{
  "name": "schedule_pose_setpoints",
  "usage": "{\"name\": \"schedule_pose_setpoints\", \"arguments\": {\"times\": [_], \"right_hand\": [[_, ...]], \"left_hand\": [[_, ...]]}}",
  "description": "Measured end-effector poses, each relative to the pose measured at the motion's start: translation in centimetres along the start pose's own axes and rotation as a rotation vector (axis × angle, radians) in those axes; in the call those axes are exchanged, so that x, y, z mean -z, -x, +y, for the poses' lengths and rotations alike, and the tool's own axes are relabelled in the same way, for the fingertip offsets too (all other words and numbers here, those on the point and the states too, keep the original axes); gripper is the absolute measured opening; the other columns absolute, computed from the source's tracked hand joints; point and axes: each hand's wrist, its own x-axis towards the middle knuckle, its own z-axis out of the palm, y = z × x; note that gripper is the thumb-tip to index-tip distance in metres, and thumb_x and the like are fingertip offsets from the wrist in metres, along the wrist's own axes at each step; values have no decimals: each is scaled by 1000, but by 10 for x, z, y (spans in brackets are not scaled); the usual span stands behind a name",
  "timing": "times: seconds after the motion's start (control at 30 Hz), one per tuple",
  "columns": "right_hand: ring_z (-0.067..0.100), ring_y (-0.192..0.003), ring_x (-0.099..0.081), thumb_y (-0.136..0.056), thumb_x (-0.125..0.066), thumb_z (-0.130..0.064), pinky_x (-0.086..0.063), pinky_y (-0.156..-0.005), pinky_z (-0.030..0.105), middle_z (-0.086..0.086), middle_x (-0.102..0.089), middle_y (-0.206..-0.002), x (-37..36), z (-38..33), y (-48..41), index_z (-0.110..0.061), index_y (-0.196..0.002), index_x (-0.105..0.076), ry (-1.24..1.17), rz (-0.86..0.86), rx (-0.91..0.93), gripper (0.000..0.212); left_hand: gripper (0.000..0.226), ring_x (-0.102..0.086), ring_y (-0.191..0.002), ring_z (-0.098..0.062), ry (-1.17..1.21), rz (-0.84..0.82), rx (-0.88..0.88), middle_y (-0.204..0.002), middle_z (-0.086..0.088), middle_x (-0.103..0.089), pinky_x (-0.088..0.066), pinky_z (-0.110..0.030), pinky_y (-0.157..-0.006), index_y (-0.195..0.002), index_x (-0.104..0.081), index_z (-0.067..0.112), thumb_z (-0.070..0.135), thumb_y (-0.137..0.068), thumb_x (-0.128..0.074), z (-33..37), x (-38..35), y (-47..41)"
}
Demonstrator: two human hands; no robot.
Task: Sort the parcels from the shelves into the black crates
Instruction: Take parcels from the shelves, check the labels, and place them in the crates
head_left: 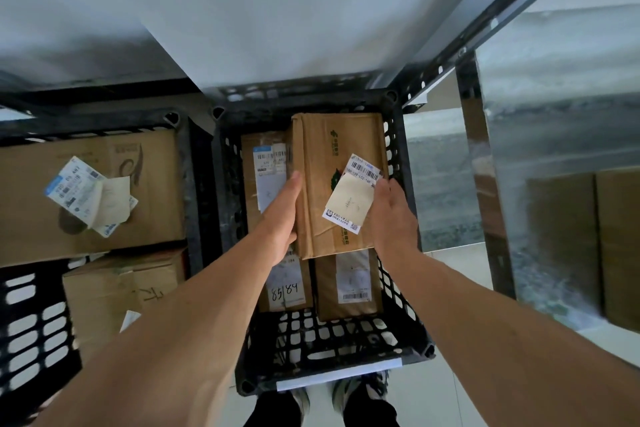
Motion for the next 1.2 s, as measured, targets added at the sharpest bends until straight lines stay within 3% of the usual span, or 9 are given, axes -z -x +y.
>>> {"name": "schedule_pose_setpoints", "arguments": {"times": [0.13, 0.27, 0.37, 0.47, 0.57, 0.67, 0.83, 0.97, 1.2], "right_hand": [[10, -92, -63, -107, -26, -53, -43, -61, 18, 1, -64, -113, 9, -4, 6, -30, -136, -49, -12, -26, 9, 43], [15, -98, -65, -106, -30, -55, -55, -80, 30, 3, -67, -117, 11, -9, 17, -31, -135, -54, -63, -84, -34, 45], [21, -111, -62, -105, -31, -57, -52, -98, 40, 4, -64, -126, 12, -20, 36, -30, -145, -47, -20, -123, -37, 51], [21, -116, -57, -104, -31, -59, -47, -106, 46, 5, -59, -133, 17, -40, 64, -29, -153, -40, 120, -158, 18, 59], [21, -116, -57, -103, -30, -61, -49, -103, 45, 5, -55, -138, 23, -69, 97, -28, -153, -39, 248, -160, 105, 61], [29, -127, -54, -87, -22, -73, -48, -104, 54, 10, -54, -141, 31, -97, 128, -26, -147, -44, 372, -119, 186, 80], [28, -152, -21, -103, -25, -57, -23, -119, 61, 4, -27, -164, 61, -142, 206, -29, -159, -23, 761, -87, 382, 62], [27, -157, -3, -104, -22, -56, -6, -123, 62, 3, -13, -169, 98, -171, 279, -30, -162, -11, 864, -40, 535, 64], [27, -156, 15, -104, -17, -58, 5, -122, 60, 0, 7, -171, 164, -193, 421, -32, -161, 6, 965, 79, 769, 67]], "left_hand": [[55, -39, -138, -22, -36, -18, -5, -148, 0, -45, -20, -56, -119, -144, -35, 35, 62, -97, -38, 6, -7, 15], [39, -43, -122, -9, -100, -21, -95, -130, 9, -49, -28, -39, -110, -137, -38, 32, 51, -103, -33, 8, 1, 30], [59, -48, -131, -21, -214, -80, -159, -142, -3, -51, -31, -46, -116, -144, -40, 24, 60, -99, -37, 18, 8, 52], [101, -43, -137, -21, -420, -98, -201, -149, -1, -45, -30, -52, -116, -149, -34, 26, 90, -72, -45, 21, 20, 61], [85, -26, -147, -23, -696, 19, -327, -157, -2, -32, -22, -40, -116, -153, -27, 18, 76, -91, -34, 48, 21, 105], [70, 1, -153, -23, -978, 189, -411, -166, -4, -5, -7, -44, -122, -158, -9, 17, 56, -102, -24, 73, 24, 154], [70, 7, -152, -25, -1294, 340, -431, -166, -3, 5, -3, -46, -123, -159, 0, 21, 58, -102, -18, 93, 29, 245], [71, 9, -152, -25, -1352, 513, -533, -166, -4, 12, -2, -47, -124, -158, 4, 21, 57, -102, -18, 98, 30, 337], [72, 12, -152, -24, -1437, 711, -681, -165, -2, 14, 2, -48, -122, -158, 10, 22, 57, -101, -18, 87, 17, 505]]}}
